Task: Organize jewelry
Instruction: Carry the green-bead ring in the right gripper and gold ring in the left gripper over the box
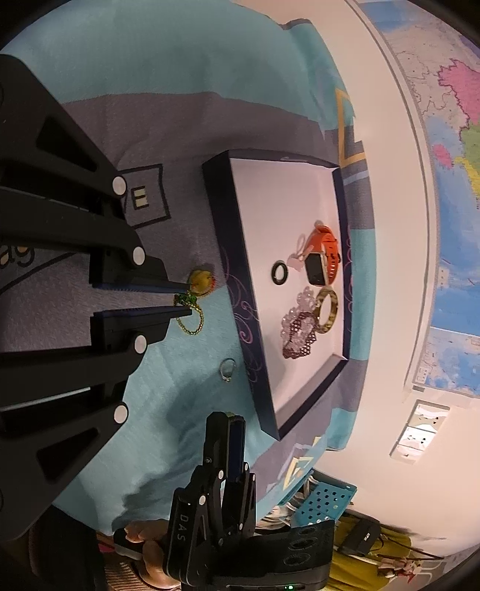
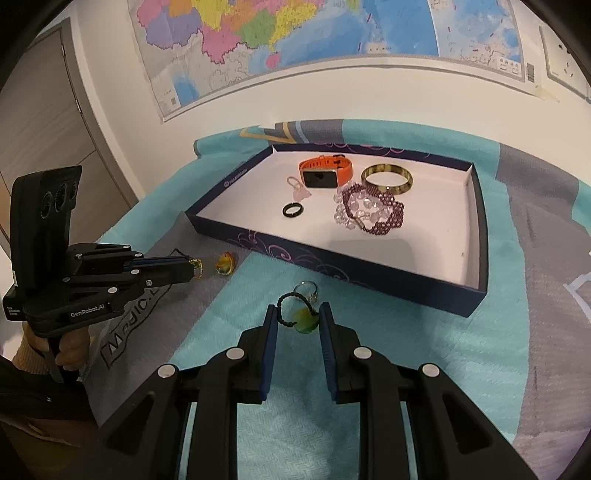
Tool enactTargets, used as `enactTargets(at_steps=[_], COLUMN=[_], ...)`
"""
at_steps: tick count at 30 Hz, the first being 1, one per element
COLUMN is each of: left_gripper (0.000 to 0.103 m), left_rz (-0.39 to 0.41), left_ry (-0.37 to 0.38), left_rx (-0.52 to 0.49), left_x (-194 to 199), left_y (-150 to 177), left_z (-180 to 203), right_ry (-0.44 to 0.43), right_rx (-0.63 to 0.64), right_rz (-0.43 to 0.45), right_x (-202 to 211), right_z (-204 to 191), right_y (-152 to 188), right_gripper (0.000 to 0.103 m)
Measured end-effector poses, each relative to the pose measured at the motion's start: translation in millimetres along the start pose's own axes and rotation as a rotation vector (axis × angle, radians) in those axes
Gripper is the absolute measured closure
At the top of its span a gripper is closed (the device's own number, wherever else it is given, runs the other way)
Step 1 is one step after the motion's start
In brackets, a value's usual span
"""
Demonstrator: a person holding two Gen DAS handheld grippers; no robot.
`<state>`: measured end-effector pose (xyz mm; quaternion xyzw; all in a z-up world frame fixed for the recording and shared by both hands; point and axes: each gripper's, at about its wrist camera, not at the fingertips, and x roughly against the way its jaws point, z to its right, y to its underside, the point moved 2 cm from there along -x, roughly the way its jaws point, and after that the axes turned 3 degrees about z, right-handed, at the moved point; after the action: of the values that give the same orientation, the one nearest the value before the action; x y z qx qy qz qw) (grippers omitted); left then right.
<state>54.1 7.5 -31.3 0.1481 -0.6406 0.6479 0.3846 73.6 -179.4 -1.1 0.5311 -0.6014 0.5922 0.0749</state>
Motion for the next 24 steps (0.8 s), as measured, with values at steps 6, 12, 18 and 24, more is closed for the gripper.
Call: enactTargets(at_steps=[6,12,18,24], left_gripper=[0.096,0.096,0.096,0.096], left_rz=[0.029,0.048,0.061,0.078], left_ry=[0.014,0.014,0.016,0.010], left_rx=[0.001,-0.004,-0.009,-0.011], left_x=[6.8,9.5,10.1,11.3], left_y=[-9.0,-16.2,-22.6,-30.7], left_z=[0.8,1.1,2.3,1.2], right_ry=[0.004,0.014,0.022,0.031], right_rx=[0.000,0.008,0.014,0.016], right_rz=[0.022,0.043,0.060,0.073], right_x=[4.3,8.0,10.1,10.2], right_z=[3.2,4.8,6.6,9.9], right_y=[-7.9,-15.2,-22.2,-29.5], right_gripper=[0.082,0.082,0.082,0.082])
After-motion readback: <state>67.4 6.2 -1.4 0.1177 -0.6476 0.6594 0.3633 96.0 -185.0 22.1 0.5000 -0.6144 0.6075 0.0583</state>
